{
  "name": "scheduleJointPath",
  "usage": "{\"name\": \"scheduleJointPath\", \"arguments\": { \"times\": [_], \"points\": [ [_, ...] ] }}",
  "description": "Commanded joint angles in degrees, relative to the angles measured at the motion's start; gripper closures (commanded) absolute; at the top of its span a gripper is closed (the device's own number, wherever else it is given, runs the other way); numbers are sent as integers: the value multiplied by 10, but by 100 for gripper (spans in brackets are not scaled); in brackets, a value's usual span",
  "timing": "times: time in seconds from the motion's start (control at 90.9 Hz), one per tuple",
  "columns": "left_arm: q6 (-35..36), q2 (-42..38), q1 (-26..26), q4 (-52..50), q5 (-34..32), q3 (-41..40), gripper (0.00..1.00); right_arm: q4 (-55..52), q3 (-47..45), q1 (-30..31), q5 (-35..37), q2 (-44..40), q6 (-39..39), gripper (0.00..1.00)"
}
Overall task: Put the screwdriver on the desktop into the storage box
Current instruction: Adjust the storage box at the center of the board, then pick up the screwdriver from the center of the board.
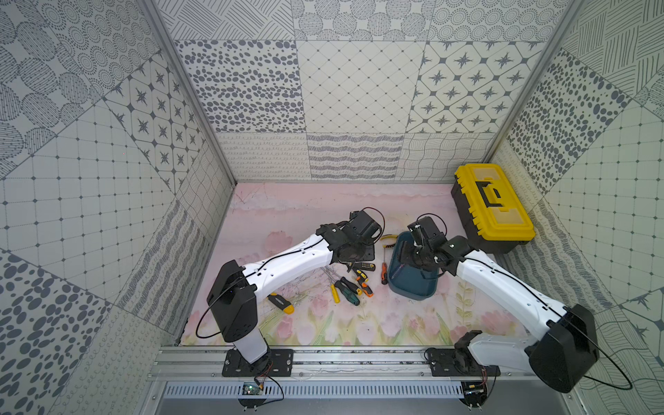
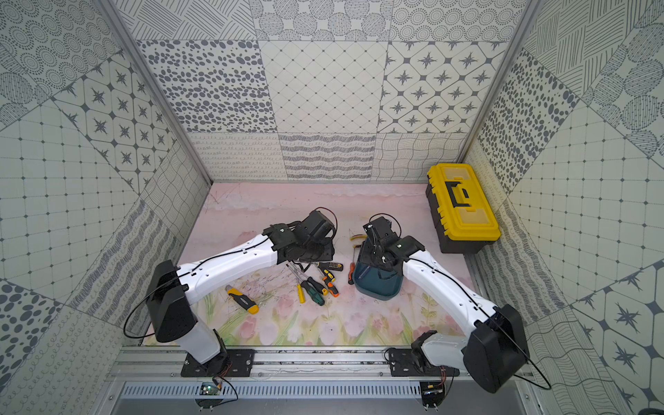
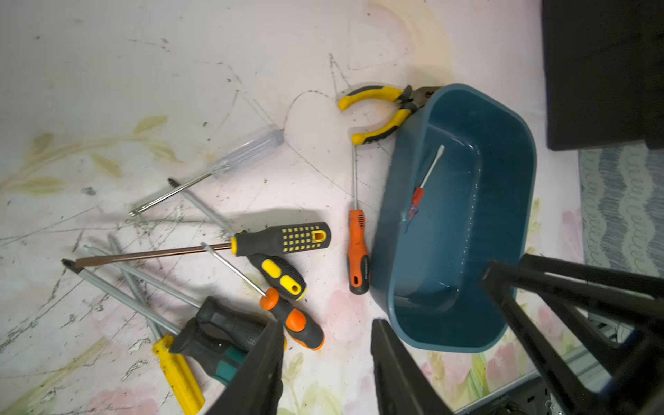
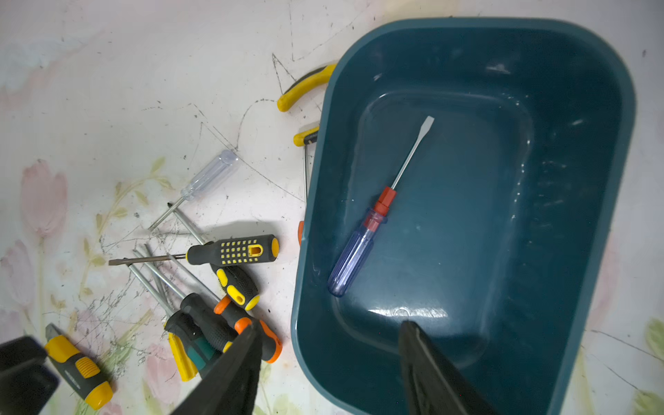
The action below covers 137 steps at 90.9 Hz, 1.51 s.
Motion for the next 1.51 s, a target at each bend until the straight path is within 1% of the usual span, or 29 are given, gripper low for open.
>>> {"name": "scheduleJointPath", "arguments": {
  "times": [0.0,0.11,0.231,0.253,0.319,0.473,0.792,0.98,1.024,1.09,1.156,1.255,1.31,1.497],
  "points": [
    [-81,-55,21,46,-23,-74,55,23,24,4,-8,48,-16,36],
    [-92,-64,29,49,-22,-91,54,33,48,6,-32,100,-33,37],
    [-104,-62,35,49,-16,-99,54,33,70,7,-41,153,-47,40],
    [-106,-61,36,49,-15,-101,54,32,72,7,-40,163,-49,42],
    [-113,-61,38,48,-14,-105,54,31,74,7,-40,180,-53,50],
    [-118,-67,44,40,-23,-114,54,31,52,7,-33,184,-62,64],
    [-99,-75,46,-2,-60,-105,53,27,9,4,-21,155,-105,78],
    [-104,-95,54,-7,-63,-128,53,17,-3,5,-27,134,-129,78],
    [-108,-103,57,-6,-59,-138,52,13,4,5,-31,132,-137,75],
    [-121,-117,65,0,-49,-161,52,3,22,4,-36,128,-154,68],
    [-144,-136,81,16,-30,-191,52,-4,46,9,-39,120,-168,62],
    [-185,-173,105,37,-10,-244,52,3,79,40,-27,103,-197,60],
    [-205,-190,118,43,-3,-272,52,5,97,60,-36,108,-213,60],
    [-247,-245,148,48,1,-333,52,-4,131,136,-106,167,-222,60]
  ]
}}
